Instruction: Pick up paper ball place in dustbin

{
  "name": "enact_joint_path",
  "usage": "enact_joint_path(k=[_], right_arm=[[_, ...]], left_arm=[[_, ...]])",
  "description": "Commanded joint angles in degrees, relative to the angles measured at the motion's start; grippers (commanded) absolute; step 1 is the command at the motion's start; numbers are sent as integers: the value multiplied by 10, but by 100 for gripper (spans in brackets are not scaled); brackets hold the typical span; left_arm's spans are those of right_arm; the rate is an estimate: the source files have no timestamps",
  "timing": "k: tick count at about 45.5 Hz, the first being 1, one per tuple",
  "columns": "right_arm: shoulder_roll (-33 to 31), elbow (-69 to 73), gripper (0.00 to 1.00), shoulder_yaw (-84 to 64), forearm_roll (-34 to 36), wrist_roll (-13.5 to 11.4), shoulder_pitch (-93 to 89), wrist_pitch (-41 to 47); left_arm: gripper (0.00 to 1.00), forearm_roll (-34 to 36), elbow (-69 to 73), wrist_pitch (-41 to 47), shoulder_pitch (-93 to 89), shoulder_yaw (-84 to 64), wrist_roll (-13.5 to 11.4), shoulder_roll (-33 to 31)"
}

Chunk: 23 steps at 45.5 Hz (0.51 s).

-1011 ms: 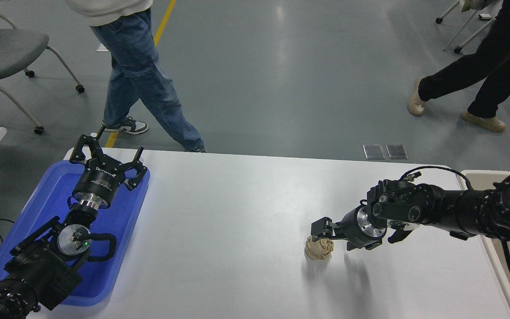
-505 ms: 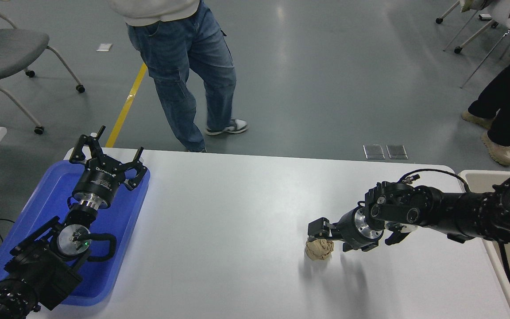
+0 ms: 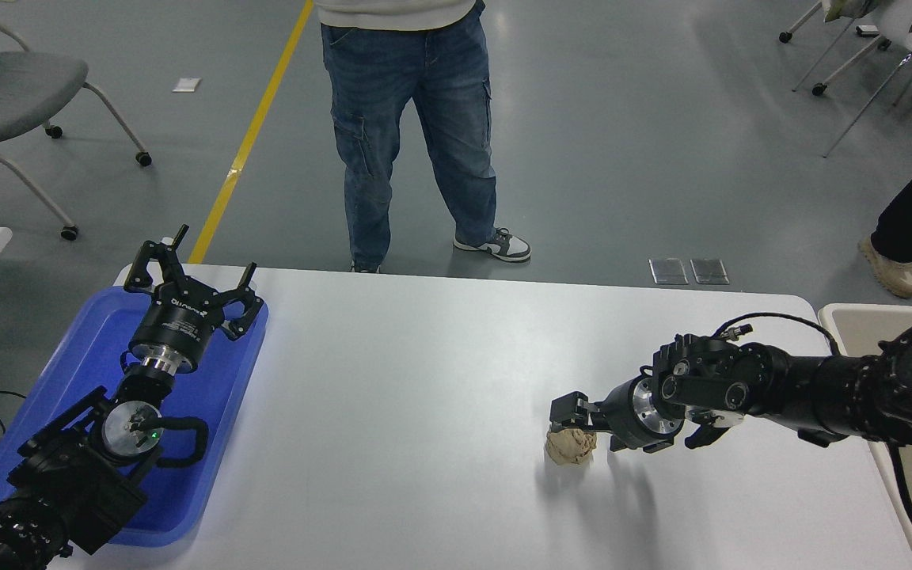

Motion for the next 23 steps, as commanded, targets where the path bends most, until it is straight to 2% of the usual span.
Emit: enact_joint_path(k=[1,4,5,8,14,23], right_arm=[[6,2,55,0,-55,2,-4,-29],[6,4,53,0,-70,2,-2,-36],[6,5,48,0,-72,1,0,-36],[6,8,24,0,-74,2,3,-36],[6,10,1,0,-89,2,8,-35],[1,11,0,0,-93,2,15,-33]], left_arm=[[100,0,0,0,0,0,0,0],[100,0,0,0,0,0,0,0],[100,0,0,0,0,0,0,0],[100,0,0,0,0,0,0,0],[100,0,0,0,0,0,0,0],[100,0,0,0,0,0,0,0]])
